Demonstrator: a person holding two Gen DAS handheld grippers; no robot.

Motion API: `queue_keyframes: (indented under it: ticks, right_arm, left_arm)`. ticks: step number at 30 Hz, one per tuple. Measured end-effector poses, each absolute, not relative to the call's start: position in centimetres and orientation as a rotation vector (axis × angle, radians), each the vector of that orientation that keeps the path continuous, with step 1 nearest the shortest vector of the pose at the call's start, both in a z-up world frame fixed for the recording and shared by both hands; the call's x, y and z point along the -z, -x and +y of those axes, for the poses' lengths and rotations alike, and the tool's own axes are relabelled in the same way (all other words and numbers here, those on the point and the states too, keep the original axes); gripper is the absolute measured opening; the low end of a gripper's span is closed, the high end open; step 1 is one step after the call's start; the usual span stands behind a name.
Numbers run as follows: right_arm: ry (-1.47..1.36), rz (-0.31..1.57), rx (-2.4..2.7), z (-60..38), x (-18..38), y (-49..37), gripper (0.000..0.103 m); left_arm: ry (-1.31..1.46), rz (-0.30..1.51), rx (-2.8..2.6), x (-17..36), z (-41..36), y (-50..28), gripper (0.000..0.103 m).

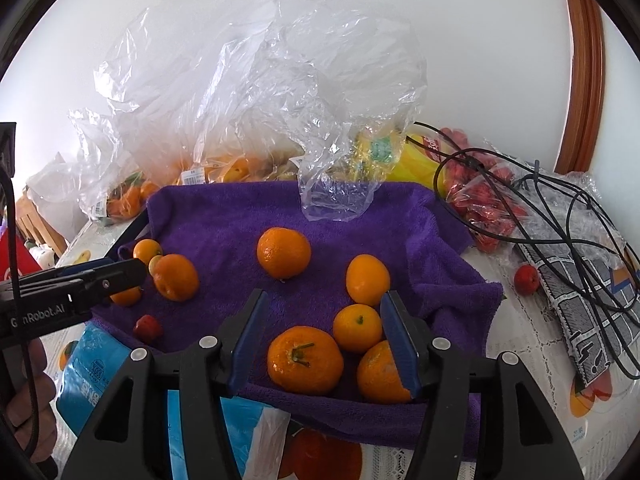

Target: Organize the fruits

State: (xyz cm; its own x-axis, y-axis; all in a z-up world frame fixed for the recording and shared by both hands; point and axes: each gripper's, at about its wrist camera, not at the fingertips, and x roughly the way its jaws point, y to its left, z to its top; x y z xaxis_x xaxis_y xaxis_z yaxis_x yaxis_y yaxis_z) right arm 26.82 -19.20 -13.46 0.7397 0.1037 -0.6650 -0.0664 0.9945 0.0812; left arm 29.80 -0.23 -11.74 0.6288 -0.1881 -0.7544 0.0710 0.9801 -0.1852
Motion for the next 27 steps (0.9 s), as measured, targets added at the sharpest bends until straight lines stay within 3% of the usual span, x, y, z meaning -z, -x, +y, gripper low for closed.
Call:
queue_keyframes:
  ticks: [7, 20, 27]
  right_arm:
    - [-0.059, 0.707, -0.058, -19.7, 10.9, -25.3, 0.058]
    - [-0.102, 0.703, 0.023, -21.2, 5.8, -18.8, 0.058]
    - [-0.085, 0.707, -0.011, -19.9, 4.6, -14.1, 0.064]
  left_arm:
    - [0.125, 0.862, 0.139, 10.7, 0.1, -28.7, 0.058]
    - [0.144, 0.825, 0.151, 7.7, 0.9, -22.5, 0.077]
    - [0.115, 0.783, 0.145, 5.4, 0.6, -17.1, 0.082]
